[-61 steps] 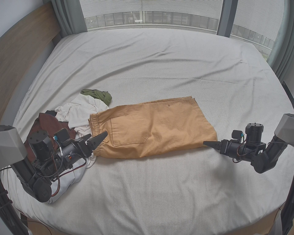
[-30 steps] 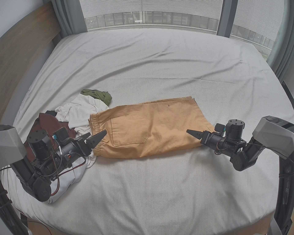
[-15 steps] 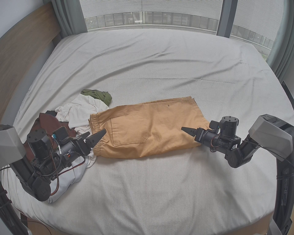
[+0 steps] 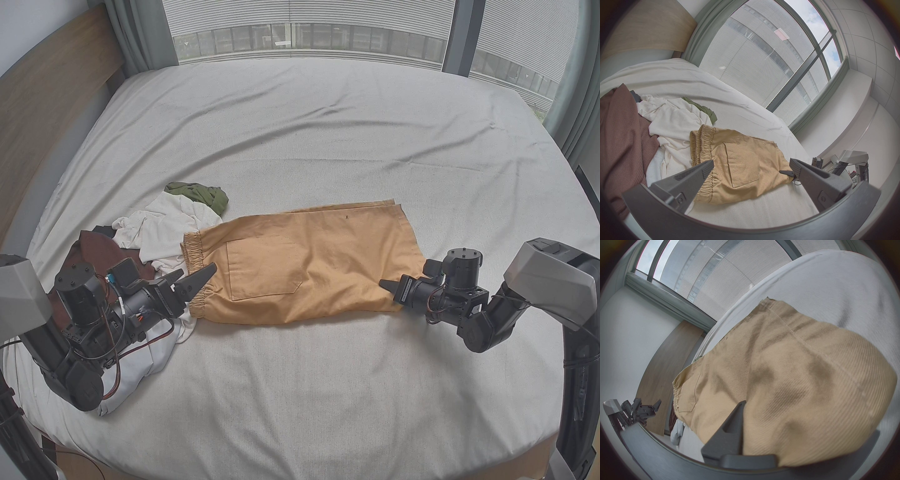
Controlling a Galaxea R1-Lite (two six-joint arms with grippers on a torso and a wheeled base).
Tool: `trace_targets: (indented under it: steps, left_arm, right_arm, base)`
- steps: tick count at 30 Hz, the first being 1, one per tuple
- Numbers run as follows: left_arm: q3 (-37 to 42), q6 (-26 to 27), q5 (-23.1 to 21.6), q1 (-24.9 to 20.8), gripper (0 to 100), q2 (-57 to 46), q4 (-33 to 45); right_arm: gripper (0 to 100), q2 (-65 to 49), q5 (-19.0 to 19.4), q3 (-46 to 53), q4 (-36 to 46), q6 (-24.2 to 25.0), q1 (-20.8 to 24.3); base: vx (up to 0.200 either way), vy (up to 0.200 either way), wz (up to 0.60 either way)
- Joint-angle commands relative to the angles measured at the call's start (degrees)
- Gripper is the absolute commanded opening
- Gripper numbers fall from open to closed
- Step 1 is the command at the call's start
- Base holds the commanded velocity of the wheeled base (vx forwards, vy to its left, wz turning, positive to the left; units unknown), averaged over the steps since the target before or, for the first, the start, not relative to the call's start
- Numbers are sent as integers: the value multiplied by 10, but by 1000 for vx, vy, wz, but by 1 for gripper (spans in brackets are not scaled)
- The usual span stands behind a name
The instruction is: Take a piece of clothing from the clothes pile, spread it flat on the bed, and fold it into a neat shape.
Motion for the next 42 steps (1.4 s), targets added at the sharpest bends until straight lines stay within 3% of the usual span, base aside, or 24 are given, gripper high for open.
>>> trace_targets:
  steps: [1,25,31,42]
  left_arm:
    - [1,0,0,-1,100,0,0]
    - [1,-1,0,-2,100,1,0]
    - [3,-1,0,-2,100,2,0]
    - [4,-1,0,-5,100,2,0]
  right_arm:
    - [0,-42,0,45,-5,-20,3]
    - [0,-144,-1,279,-31,-106,-17]
    - [0,-154,-1,360,-79,-136,-42]
    - [0,-155,-1,391,-81,-156,-82]
  base:
    - [0,0,0]
    - [0,0,0]
    - [0,0,0]
    - [0,0,0]
